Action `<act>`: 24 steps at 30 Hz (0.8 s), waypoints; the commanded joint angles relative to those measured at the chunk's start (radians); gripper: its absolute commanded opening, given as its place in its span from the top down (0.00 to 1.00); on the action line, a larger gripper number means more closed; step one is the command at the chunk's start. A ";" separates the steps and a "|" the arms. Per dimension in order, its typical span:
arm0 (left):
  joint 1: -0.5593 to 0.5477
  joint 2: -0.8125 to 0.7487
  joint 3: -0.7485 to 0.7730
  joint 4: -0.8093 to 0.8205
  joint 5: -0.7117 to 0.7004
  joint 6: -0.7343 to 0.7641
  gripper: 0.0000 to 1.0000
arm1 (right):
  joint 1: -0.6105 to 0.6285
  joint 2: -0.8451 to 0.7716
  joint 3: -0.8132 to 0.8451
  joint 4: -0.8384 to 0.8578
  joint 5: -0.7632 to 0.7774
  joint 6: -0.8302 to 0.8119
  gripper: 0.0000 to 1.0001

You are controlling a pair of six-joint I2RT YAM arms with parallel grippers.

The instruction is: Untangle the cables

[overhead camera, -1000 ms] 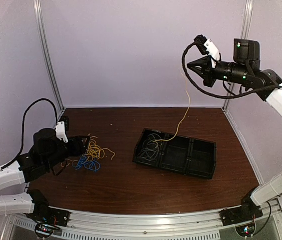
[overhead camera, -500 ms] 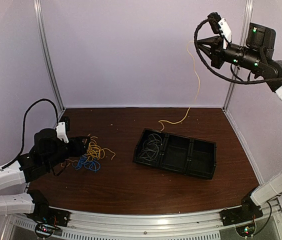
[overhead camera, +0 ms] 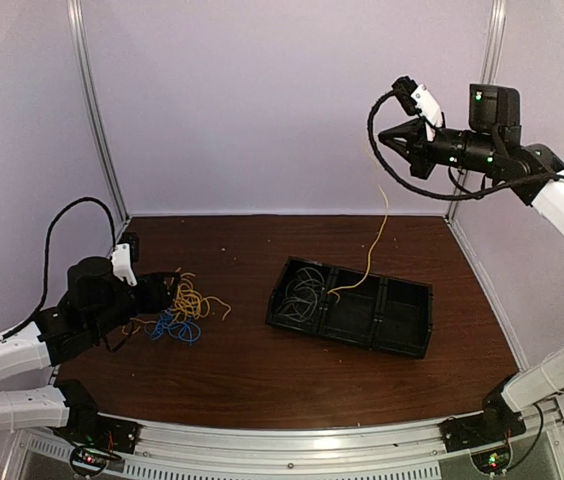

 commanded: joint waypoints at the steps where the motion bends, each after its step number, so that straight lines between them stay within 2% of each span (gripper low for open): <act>1: -0.005 -0.001 -0.004 0.035 0.002 -0.002 0.33 | -0.008 -0.040 -0.122 0.025 -0.030 -0.006 1.00; 9: -0.005 -0.028 -0.003 0.012 -0.007 0.001 0.34 | -0.016 -0.040 -0.396 0.087 -0.070 -0.016 1.00; 16: -0.005 -0.037 -0.014 0.007 -0.010 -0.005 0.34 | -0.017 0.058 -0.473 0.073 -0.219 -0.016 1.00; 24: -0.005 -0.064 -0.023 -0.007 -0.018 -0.008 0.34 | -0.018 0.209 -0.513 0.043 -0.260 -0.053 1.00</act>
